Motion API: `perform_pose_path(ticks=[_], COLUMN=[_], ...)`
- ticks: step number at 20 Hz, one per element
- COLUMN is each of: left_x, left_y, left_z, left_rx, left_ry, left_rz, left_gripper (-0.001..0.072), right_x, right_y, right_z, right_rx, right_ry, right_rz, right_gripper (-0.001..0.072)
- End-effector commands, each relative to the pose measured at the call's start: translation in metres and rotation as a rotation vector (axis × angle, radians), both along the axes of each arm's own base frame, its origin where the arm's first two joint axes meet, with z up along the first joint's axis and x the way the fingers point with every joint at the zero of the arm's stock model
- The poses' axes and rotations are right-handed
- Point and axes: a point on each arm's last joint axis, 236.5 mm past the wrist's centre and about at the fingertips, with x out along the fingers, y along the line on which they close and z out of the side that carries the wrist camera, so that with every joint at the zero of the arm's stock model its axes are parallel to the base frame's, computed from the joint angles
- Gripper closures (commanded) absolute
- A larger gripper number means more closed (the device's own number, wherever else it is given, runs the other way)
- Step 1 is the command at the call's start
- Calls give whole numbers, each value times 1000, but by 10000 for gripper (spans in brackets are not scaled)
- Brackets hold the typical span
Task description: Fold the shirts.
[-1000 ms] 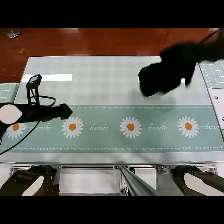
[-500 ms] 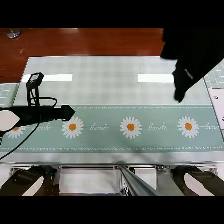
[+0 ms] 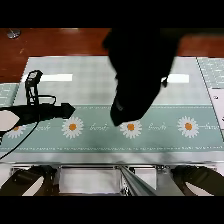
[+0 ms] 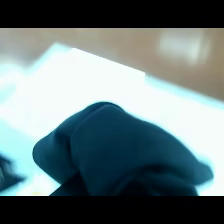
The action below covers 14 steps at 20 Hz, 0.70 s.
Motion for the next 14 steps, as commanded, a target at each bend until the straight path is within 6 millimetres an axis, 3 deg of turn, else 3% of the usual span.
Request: perform_pose_path(ticks=[1,4,7,10,11,12,13,14], left_x=[1,1,-1,-12,-19,-28,-36,-44], left_y=[2,3,1,-14,-22,-32,-39,-45], left_z=[0,-1,-7,-22,-31,-43,-54,-64], left_rx=[10,19,17,-33,-45,-53,-43,-25], left_ry=[-7,-7,22,105,139,178,221,262], left_rz=[-3,-3,-6,-21,-39,-63,-92,-125], left_gripper=[8,7,7,8,7,7,8,7], right_x=[1,14,43,59,59,59,61,65], right_y=[32,51,52,22,22,28,28,16], right_z=[-117,-218,-278,-326,-330,-325,-312,-294], right_rx=[-181,-146,-95,-89,-61,-21,23,63], right_ry=[197,383,505,670,713,727,736,749], right_rz=[-57,-129,-225,-345,-325,-239,-167,-125], right_gripper=[678,678,678,676,606,232,87,86])
